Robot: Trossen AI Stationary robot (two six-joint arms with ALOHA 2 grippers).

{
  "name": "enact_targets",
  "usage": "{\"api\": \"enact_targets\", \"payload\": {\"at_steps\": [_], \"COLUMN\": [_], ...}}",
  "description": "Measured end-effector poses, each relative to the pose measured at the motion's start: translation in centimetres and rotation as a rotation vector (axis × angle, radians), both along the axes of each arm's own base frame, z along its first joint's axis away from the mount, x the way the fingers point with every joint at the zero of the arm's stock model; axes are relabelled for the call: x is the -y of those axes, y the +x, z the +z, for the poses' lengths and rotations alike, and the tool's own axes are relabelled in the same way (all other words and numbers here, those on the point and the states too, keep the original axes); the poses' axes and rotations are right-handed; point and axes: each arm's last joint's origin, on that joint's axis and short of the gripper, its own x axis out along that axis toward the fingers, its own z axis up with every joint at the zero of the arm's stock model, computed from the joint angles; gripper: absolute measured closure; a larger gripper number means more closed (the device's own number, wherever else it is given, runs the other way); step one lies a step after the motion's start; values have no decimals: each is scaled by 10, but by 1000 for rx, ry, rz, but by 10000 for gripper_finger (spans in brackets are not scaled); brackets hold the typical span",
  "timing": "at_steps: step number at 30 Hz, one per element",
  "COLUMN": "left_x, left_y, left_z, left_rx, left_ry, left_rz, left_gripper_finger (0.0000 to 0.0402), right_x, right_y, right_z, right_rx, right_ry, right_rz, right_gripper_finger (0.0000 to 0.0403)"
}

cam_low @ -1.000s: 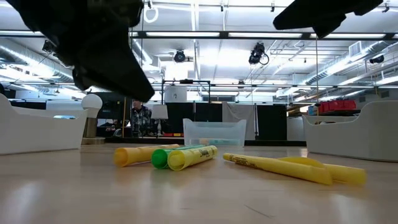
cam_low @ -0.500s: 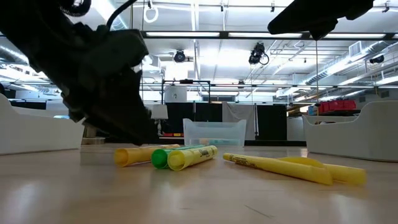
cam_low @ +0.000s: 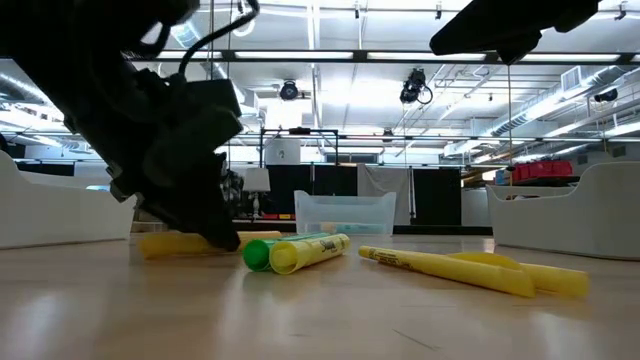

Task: Pick & Place Markers
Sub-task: Put the yellow highlighter pen into the transparent bin

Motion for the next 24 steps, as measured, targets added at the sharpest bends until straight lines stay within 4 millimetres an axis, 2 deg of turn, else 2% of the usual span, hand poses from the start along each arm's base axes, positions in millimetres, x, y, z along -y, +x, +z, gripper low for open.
{"api": "enact_targets", "payload": {"at_steps": [5, 11, 13, 15, 19, 24], "left_x": [-5, -17, -26, -37, -77, -159], "left_y": [0, 5, 11, 21, 49, 83], "left_z": [-1, 5, 13, 30, 68, 113], "left_rx": [-39, -76, -101, -102, -155, -163], "left_ry": [4, 5, 15, 44, 112, 178], "left_rz": [-1, -39, -55, -83, -174, -233], "left_gripper_finger": [327, 331, 331, 331, 331, 331], "right_x": [0, 0, 0, 1, 2, 0], "right_y": [0, 0, 0, -1, -3, -7], "right_z": [0, 0, -1, -1, -2, -3], "right_rx": [0, -3, -6, -16, -11, -3], "right_ry": [0, -5, -8, -18, -67, -120], "right_rz": [0, 2, 2, 2, -46, -81], "right_gripper_finger": [398, 397, 397, 397, 401, 399]}}
